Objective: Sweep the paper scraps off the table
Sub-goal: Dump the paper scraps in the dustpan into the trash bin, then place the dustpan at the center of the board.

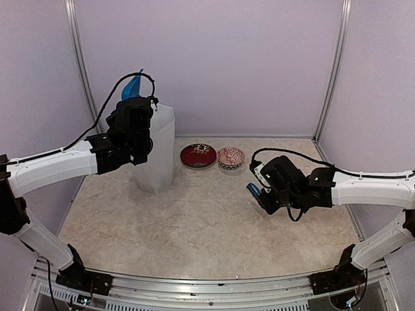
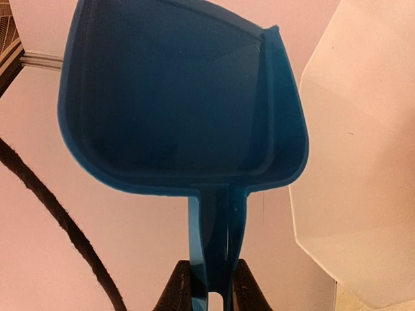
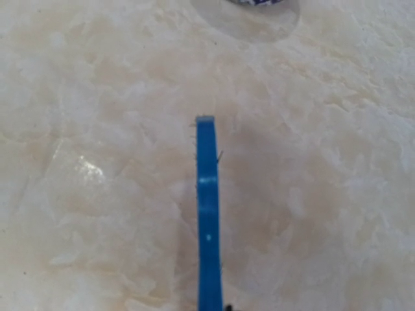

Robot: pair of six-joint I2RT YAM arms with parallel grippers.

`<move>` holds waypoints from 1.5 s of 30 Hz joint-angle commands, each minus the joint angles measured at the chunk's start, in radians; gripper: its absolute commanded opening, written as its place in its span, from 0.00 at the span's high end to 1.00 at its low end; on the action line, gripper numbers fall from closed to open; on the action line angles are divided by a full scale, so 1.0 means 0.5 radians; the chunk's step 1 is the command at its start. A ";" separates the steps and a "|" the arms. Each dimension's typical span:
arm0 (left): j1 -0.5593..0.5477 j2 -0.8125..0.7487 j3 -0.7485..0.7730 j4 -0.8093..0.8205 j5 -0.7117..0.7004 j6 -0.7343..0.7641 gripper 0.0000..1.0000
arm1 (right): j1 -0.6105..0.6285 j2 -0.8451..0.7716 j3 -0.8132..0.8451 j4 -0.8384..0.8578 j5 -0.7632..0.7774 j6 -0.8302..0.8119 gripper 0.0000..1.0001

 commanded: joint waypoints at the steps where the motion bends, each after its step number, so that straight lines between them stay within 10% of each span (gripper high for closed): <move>1: -0.015 -0.101 -0.044 0.778 -0.099 0.649 1.00 | -0.017 -0.072 -0.015 0.054 0.007 0.005 1.00; 11: -0.011 -0.188 -0.042 0.726 0.009 0.565 1.00 | -0.017 -0.129 -0.008 0.032 0.026 0.005 1.00; 18: 0.034 -0.256 0.502 -0.888 0.624 -0.969 1.00 | -0.020 -0.192 -0.004 0.030 0.050 0.006 1.00; 45: 0.141 -0.702 0.567 -1.583 3.016 -1.952 1.00 | -0.160 -0.568 -0.127 0.401 -0.085 -0.165 1.00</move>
